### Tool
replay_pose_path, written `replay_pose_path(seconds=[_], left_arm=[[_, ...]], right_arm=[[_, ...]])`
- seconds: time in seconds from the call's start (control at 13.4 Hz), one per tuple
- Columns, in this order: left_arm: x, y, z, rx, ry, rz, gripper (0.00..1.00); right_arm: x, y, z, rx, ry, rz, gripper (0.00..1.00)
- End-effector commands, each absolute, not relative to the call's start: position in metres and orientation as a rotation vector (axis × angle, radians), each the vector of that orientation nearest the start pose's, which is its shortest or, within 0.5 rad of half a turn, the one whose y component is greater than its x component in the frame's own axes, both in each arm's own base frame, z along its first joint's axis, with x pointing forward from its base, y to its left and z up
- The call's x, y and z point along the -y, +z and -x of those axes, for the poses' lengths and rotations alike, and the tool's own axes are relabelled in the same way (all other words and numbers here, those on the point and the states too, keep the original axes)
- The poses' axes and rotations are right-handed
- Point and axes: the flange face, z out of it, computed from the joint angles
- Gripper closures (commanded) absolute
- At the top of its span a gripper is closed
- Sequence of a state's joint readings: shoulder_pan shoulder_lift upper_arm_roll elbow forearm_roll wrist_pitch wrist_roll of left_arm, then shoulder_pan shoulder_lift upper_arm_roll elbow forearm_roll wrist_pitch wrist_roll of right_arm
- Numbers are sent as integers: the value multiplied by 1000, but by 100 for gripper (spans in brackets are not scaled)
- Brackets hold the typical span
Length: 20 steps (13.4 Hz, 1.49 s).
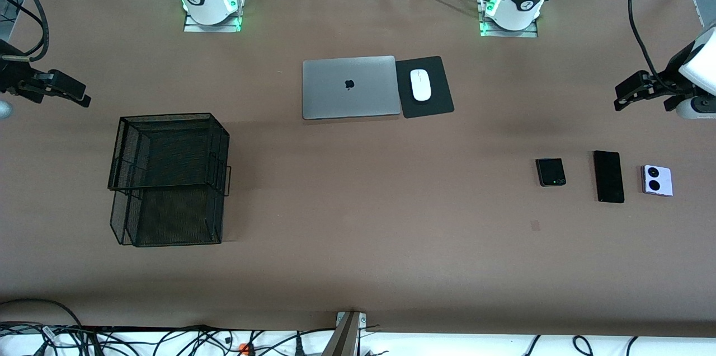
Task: Place phones with both arms
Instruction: 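Reach the left gripper down to the small black flip phone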
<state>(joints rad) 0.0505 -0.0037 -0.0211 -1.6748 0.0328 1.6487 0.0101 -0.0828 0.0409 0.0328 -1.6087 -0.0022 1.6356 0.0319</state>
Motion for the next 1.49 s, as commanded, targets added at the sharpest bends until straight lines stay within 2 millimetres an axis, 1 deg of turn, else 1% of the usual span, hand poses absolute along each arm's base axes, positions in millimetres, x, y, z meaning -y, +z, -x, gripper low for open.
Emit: replay_pose_path(seconds=[0.0, 0.07, 0.15, 0.3, 0.37, 0.45, 0.52, 0.6, 0.67, 0.75, 0.82, 0.89, 0.97, 1.04, 1.12, 1.27, 1.42], left_arm=[[-27, 552, -568, 10, 197, 3105, 0], [-34, 523, -578, 22, 275, 3102, 0], [-31, 488, -588, 13, 359, 3096, 0], [-29, 434, -607, 0, 317, 3102, 0], [-41, 412, -612, 25, 293, 3107, 0], [-48, 386, -613, 42, 282, 3112, 0], [-48, 357, -610, 40, 255, 3115, 0], [-52, 331, -605, 50, 189, 3120, 0], [-52, 302, -597, 48, 145, 3123, 0], [-56, 277, -592, 60, 126, 3126, 0], [-59, 257, -587, 68, 118, 3128, 0], [-57, 240, -581, 61, 94, 3131, 0], [-55, 230, -574, 57, 39, 3131, 0], [-54, 220, -572, 54, 17, 3132, 0], [-54, 209, -571, 54, 31, 3133, 0], [-54, 200, -570, 53, 12, 3134, 0], [-54, 187, -570, 53, -7, 3135, 0]], right_arm=[[29, 593, -568, -109, 7, 3137, 0], [29, 593, -568, -109, 7, 3137, 0], [28, 593, -568, -106, 7, 3137, 0], [29, 593, -568, -108, 7, 3137, 0], [28, 593, -568, -106, 7, 3137, 0], [29, 593, -568, -108, 7, 3137, 0], [29, 593, -568, -109, 7, 3137, 0], [28, 593, -568, -106, 7, 3137, 0], [29, 593, -568, -108, 7, 3137, 0], [28, 593, -568, -106, 7, 3137, 0], [28, 593, -568, -106, 7, 3137, 0], [29, 593, -568, -108, 7, 3137, 0], [29, 593, -568, -109, 7, 3137, 0], [29, 593, -568, -109, 7, 3137, 0], [29, 593, -568, -109, 7, 3137, 0], [29, 593, -568, -109, 7, 3137, 0], [29, 593, -568, -108, 7, 3137, 0]])
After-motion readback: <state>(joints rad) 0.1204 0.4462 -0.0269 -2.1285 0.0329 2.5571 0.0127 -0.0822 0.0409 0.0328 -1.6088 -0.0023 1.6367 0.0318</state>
